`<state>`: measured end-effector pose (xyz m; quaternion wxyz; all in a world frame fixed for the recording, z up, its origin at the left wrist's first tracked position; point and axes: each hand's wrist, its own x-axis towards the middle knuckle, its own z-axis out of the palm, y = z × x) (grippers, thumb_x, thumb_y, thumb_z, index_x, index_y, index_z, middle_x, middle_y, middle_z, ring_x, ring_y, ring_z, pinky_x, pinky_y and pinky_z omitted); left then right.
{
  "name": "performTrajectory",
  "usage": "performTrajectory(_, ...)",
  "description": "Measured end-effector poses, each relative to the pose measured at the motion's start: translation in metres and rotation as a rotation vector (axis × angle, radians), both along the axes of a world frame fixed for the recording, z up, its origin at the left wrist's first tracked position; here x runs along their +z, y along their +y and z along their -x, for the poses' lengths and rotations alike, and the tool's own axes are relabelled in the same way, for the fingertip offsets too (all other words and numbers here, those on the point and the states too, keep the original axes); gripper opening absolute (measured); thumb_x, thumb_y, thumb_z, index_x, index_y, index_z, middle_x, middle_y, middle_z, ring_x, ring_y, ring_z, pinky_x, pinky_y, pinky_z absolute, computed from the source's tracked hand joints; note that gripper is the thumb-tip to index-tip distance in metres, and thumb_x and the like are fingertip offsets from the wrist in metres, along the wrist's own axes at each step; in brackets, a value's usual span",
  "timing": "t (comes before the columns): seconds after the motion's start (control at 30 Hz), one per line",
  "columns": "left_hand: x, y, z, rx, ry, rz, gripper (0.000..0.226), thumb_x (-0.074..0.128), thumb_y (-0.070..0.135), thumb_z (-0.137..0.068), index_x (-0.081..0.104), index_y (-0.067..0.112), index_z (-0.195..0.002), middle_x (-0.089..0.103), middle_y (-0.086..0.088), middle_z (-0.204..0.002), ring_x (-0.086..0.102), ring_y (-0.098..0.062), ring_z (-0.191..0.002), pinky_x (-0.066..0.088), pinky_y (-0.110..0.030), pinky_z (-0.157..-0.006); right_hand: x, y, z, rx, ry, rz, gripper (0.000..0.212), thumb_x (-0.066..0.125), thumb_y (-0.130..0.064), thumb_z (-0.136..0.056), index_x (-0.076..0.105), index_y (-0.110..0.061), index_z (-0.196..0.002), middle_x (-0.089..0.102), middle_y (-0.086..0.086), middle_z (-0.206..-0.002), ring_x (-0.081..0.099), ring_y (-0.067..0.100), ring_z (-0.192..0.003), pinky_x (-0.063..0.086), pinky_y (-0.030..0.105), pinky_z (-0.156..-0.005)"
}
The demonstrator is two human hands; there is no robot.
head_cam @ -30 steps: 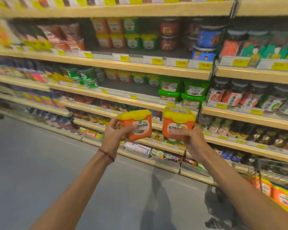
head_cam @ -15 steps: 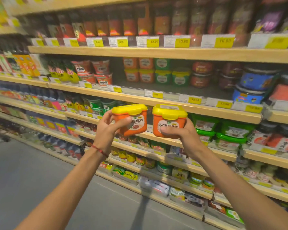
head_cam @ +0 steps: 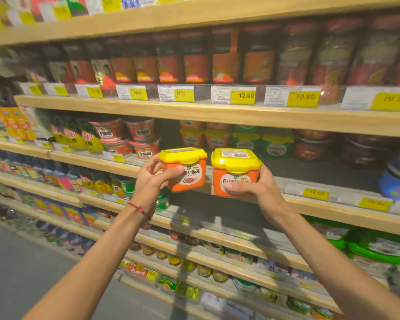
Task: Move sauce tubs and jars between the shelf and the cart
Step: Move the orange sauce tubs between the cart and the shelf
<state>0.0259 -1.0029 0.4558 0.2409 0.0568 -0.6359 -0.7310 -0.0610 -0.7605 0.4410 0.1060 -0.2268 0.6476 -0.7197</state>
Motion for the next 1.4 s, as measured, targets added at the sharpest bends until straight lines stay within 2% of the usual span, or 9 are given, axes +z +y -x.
performTrajectory(0.27,-0.002,-0.07,0.071,-0.128,-0.011,0.04,0.058,0.09,0.026,-0.053,0.065,0.011,-0.103,0.076,-0.004,-0.096,0.073,-0.017,-0.091,0.059,-0.025,-0.073,0.0,-0.056,0.02,-0.211,0.028,0.01,0.076,0.091,-0.015,-0.054,0.062,-0.014,-0.124,0.081,-0.006,-0.101,0.077,0.011,-0.091,0.059,0.021,-0.071)
performTrajectory(0.43,0.006,-0.099,0.11,-0.191,-0.099,0.131,0.034,0.082,0.005,-0.08,0.05,0.014,-0.073,0.058,0.011,-0.053,0.06,-0.001,-0.051,0.05,-0.014,-0.054,0.004,-0.091,0.023,-0.361,0.004,-0.004,0.07,0.089,-0.019,-0.056,0.062,-0.011,-0.12,0.08,-0.014,-0.09,0.077,0.005,-0.082,0.058,0.018,-0.066)
performTrajectory(0.57,0.007,-0.12,0.123,-0.259,-0.195,0.194,0.07,0.092,0.05,-0.055,0.069,0.0,-0.098,0.077,-0.007,-0.084,0.077,-0.02,-0.081,0.054,-0.026,-0.068,0.005,-0.11,0.025,-0.472,-0.003,-0.041,0.069,0.091,-0.025,-0.054,0.062,-0.016,-0.116,0.079,-0.009,-0.091,0.075,0.0,-0.08,0.057,0.015,-0.065)
performTrajectory(0.63,0.008,-0.124,0.126,-0.292,-0.251,0.163,0.063,0.092,0.044,-0.059,0.073,-0.001,-0.099,0.079,-0.009,-0.088,0.077,-0.022,-0.084,0.058,-0.029,-0.071,0.005,-0.117,0.027,-0.525,-0.012,-0.084,0.077,0.094,-0.032,-0.051,0.061,-0.014,-0.118,0.077,-0.005,-0.101,0.076,0.003,-0.084,0.058,0.018,-0.068)
performTrajectory(0.73,0.015,-0.124,0.126,-0.365,-0.363,0.148,0.026,0.086,0.028,-0.075,0.075,0.004,-0.076,0.078,-0.008,-0.079,0.076,-0.021,-0.078,0.058,-0.027,-0.072,0.007,-0.123,0.032,-0.598,-0.034,-0.129,0.097,0.097,-0.049,-0.041,0.062,-0.012,-0.123,0.078,0.001,-0.108,0.077,0.015,-0.095,0.062,0.029,-0.08)
performTrajectory(0.83,0.013,-0.131,0.133,-0.427,-0.434,0.174,0.035,0.085,0.028,-0.076,0.071,0.009,-0.05,0.076,-0.004,-0.071,0.074,-0.024,-0.084,0.057,-0.031,-0.082,0.01,-0.125,0.036,-0.623,-0.061,-0.168,0.102,0.101,-0.05,-0.042,0.061,-0.01,-0.126,0.076,0.003,-0.112,0.075,0.02,-0.1,0.062,0.034,-0.087)
performTrajectory(1.1,0.013,-0.133,0.143,-0.485,-0.539,0.251,0.088,0.097,0.062,-0.03,0.08,0.004,-0.095,0.08,-0.008,-0.094,0.075,-0.026,-0.099,0.053,-0.048,-0.102,0.011,-0.128,0.036,-0.635,-0.098,-0.204,0.094,0.094,-0.049,-0.048,0.058,-0.011,-0.126,0.075,0.005,-0.113,0.075,0.02,-0.101,0.061,0.035,-0.088)
performTrajectory(1.27,0.015,-0.134,0.139,-0.482,-0.53,0.074,0.074,0.101,0.028,-0.045,0.073,-0.01,-0.102,0.076,-0.024,-0.098,0.074,-0.038,-0.099,0.056,-0.056,-0.095,0.014,-0.128,0.033,-0.593,-0.091,-0.24,0.096,0.101,-0.047,-0.044,0.058,-0.014,-0.123,0.074,0.002,-0.112,0.074,0.019,-0.1,0.058,0.029,-0.079)
performTrajectory(1.4,0.013,-0.131,0.136,-0.335,-0.472,0.245,0.055,0.089,0.026,-0.076,0.065,-0.014,-0.104,0.078,-0.018,-0.095,0.076,-0.024,-0.086,0.058,-0.027,-0.069,0.013,-0.129,0.032,-0.562,-0.071,-0.261,0.086,0.097,-0.049,-0.044,0.061,-0.018,-0.115,0.077,0.0,-0.108,0.076,0.016,-0.096,0.057,0.025,-0.075)
